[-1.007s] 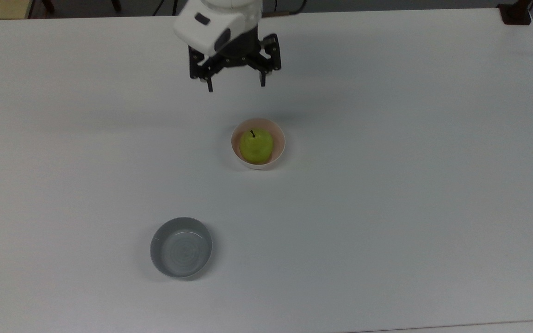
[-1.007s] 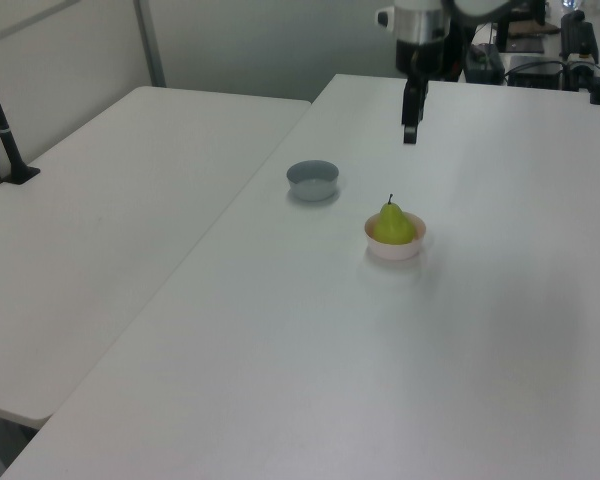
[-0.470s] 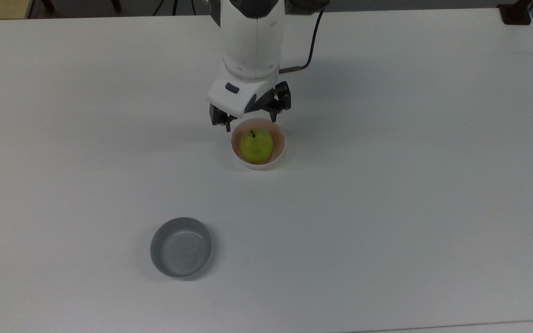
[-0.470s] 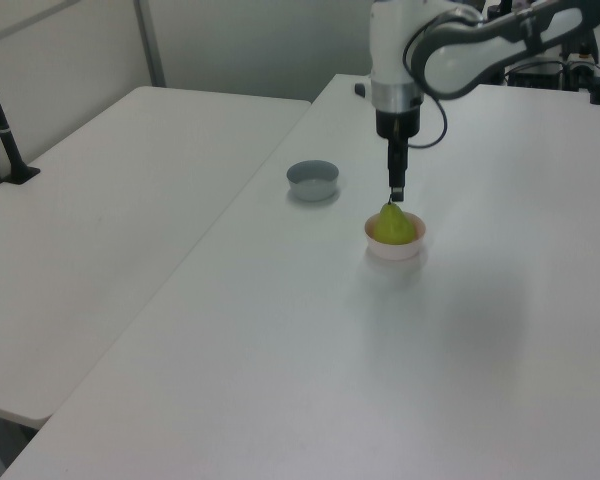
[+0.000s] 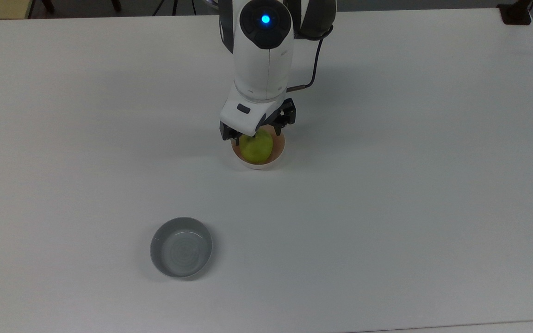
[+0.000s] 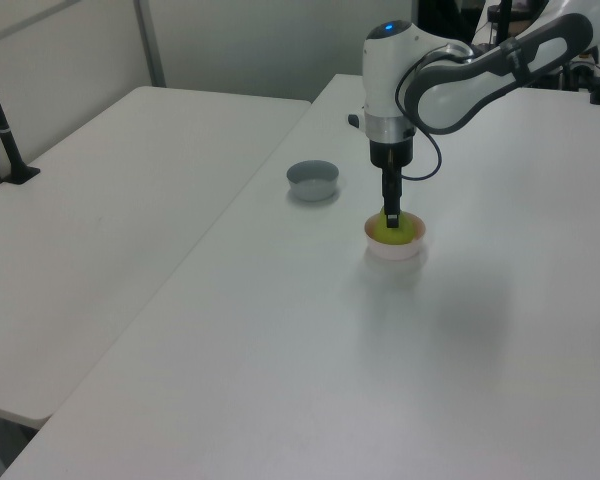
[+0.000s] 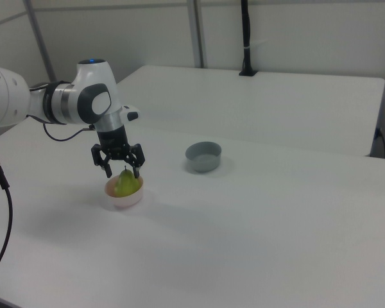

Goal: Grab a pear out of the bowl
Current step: 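Close the gripper around the green pear's top, then lift the green pear up out of the pink bowl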

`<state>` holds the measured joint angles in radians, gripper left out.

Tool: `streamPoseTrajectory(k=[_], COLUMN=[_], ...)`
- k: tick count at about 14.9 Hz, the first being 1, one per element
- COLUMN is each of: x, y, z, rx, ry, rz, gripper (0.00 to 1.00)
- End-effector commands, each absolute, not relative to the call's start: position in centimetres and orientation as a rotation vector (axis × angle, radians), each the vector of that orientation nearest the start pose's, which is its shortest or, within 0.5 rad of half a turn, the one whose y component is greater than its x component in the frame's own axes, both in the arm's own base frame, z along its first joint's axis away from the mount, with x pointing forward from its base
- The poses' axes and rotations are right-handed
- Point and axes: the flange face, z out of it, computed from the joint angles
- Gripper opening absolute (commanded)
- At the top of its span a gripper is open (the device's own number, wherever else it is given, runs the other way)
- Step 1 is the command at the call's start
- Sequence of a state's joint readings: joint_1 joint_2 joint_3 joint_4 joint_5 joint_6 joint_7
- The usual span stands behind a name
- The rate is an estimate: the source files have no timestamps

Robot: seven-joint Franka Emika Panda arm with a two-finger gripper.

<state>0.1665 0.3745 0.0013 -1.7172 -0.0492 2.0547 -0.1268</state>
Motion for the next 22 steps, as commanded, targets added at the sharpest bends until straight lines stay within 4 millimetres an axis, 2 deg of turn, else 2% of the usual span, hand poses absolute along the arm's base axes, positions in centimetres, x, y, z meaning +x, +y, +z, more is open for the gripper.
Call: streamPoseTrajectory(k=[1,4,6,7,11,18,22], x=[63.6,63.5,63.6,63.6,63.6,63.4,63.2], y=[10.9,10.8,10.9,10.9,10.8,10.9,10.9], z=[36.1,35.2,35.3,35.3,35.6,36.8,38.4], rx=[-3.159,-3.168,-3.168,-3.168,-3.170,-3.160,-3.160], ry=[-0.560,-0.572,-0.570,-0.570,-0.564,-0.551,-0.545], rz=[0.047,0.052,0.042,0.042,0.042,0.049,0.020], gripper=[0.83,0.69,0.54,0.50,0.42,0.41,0.41])
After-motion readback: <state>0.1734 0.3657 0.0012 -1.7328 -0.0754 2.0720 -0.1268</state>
